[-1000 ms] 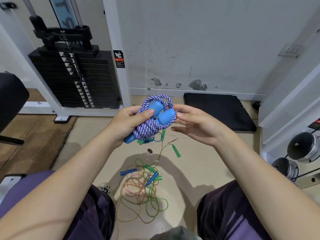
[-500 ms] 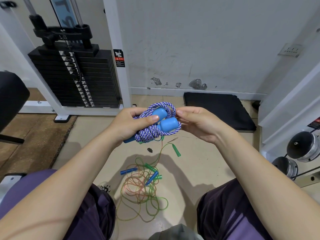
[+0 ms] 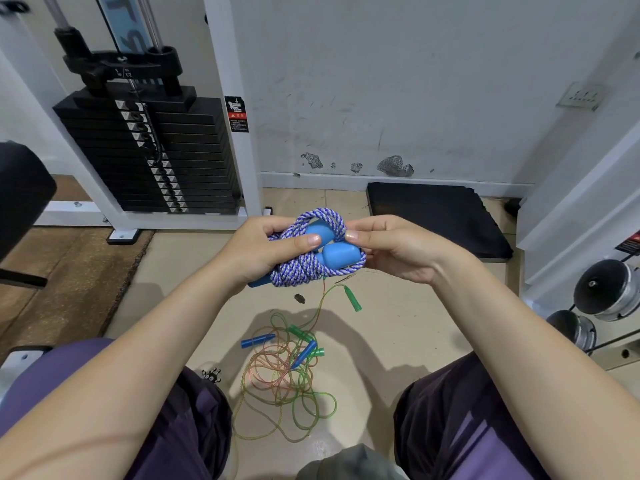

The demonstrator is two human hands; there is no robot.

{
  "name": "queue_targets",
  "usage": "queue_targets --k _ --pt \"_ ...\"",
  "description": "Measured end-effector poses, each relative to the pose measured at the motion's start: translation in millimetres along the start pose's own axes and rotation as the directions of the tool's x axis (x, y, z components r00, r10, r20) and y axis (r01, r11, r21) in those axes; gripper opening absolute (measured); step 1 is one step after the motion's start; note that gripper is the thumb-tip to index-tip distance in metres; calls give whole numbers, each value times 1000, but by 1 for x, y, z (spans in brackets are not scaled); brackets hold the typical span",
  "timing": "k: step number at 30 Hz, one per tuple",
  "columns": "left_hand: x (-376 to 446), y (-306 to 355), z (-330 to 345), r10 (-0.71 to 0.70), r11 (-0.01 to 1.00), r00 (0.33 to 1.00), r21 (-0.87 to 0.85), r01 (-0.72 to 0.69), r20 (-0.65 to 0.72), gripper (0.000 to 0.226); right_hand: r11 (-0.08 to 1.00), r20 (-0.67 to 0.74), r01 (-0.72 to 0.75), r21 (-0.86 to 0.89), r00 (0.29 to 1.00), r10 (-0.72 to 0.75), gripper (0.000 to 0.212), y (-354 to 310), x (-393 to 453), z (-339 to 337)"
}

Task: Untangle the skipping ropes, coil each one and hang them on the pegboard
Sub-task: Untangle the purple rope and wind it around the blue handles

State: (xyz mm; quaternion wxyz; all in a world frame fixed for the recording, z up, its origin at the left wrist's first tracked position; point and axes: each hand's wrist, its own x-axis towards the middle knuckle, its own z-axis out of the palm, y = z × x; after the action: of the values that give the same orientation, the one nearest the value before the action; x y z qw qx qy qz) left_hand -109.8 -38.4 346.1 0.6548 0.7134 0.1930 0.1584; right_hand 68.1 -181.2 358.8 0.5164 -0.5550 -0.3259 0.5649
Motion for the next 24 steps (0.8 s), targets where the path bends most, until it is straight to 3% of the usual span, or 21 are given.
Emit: queue_targets --k 5,11,15,18,21,24 --pt "-2 -1 2 -4 1000 998 27 2 59 9 991 32 -89 -95 995 92 56 0 -4 2" --pt "3 -2 -3 -64 997 990 39 59 127 35 995 -27 -80 -53 996 79 57 4 -3 4" --pt "2 -3 -1 -83 996 987 28 80 137 33 998 -52 -49 -45 998 46 41 7 -1 5" --pt "-1 -2 6 -116 990 988 97 106 100 30 999 -84 -27 -34 996 24 12 13 4 7" --pt "0 -3 10 -158 979 986 139 150 53 42 1000 -132 4 8 991 -3 16 15 6 10" --pt "1 -2 12 -164 983 986 90 160 38 32 1000 -142 2 27 990 2 24 15 7 12"
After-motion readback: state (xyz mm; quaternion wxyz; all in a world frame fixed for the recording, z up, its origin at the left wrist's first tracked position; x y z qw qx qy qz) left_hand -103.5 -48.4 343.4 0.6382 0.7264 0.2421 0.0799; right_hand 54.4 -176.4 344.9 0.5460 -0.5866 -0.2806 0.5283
